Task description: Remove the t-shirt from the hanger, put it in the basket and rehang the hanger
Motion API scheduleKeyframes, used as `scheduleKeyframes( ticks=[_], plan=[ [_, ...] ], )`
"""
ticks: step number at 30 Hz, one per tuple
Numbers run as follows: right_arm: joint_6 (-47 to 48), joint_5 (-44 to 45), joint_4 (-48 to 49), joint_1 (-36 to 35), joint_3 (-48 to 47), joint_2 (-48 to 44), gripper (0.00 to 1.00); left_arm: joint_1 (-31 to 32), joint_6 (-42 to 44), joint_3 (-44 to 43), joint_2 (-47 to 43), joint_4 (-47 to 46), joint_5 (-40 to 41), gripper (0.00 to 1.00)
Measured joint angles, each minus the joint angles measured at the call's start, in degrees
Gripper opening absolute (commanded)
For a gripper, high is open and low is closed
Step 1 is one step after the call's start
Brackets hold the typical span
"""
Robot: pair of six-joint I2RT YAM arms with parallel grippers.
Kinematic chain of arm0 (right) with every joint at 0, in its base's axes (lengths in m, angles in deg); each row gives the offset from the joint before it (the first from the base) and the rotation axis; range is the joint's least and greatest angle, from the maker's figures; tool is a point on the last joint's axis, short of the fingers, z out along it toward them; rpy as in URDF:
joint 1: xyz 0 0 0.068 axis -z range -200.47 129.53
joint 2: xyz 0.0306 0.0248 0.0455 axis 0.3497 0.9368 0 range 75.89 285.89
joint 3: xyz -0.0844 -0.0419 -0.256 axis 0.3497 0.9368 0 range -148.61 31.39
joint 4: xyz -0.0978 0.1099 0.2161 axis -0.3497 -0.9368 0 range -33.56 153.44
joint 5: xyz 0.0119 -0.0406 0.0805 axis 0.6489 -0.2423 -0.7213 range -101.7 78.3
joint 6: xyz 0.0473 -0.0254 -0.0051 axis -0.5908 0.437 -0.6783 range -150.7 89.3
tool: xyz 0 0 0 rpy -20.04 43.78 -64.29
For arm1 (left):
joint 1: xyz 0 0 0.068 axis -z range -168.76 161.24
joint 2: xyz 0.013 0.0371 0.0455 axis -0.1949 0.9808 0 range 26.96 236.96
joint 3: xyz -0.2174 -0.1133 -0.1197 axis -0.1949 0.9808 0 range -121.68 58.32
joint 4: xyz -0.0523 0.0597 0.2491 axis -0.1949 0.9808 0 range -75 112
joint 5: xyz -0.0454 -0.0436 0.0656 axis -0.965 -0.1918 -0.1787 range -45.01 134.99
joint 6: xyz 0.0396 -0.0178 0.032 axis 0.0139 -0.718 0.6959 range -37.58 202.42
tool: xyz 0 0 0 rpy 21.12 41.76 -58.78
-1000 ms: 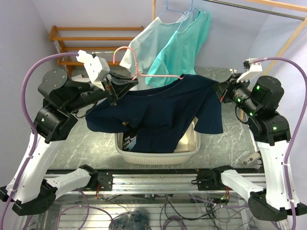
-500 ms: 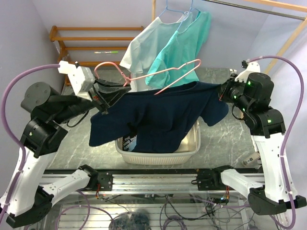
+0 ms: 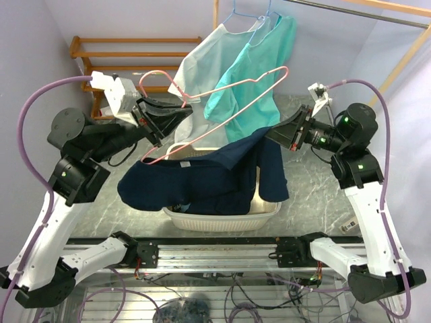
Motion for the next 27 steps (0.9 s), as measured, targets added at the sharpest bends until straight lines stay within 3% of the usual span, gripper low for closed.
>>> scheduleKeyframes(
  ticks=[1, 3, 4, 8, 14, 19, 27],
  plan=[
    [-1.81, -1.84, 2.23, 0.0, 0.94, 0.39, 0.39, 0.0, -0.5, 0.07, 0.68, -0.9, 0.0, 0.07],
    [-3.32, -3.56, 3.54, -0.02, 0.9, 1.9, 0.96, 0.0, -1.31, 0.33, 1.64, -2.1, 0.0, 0.07],
    [-3.13, -3.1, 2.95, 0.02, 0.26, 2.69, 1.0, 0.0, -1.7, 0.46, 1.97, -2.49, 0.0, 0.07],
    [0.76, 0.72, -2.1, 0.02, -2.84, 4.07, 1.0, 0.0, -2.27, 0.74, 2.34, -3.02, -0.02, 0.07],
    [8.02, 9.31, -13.35, 0.02, -6.49, 0.39, 0.82, 0.0, -2.05, 0.74, 2.29, -2.91, -0.02, 0.07],
    [12.35, 15.58, -21.11, 0.02, -10.78, -5.09, 0.75, 0.0, -0.92, 1.75, 1.88, -1.86, -0.76, 0.07],
    [13.92, 7.43, -21.64, 0.02, -17.03, -13.53, 0.75, 0.09, 1.27, 9.11, 1.77, 2.75, -12.7, 0.07]
  ],
)
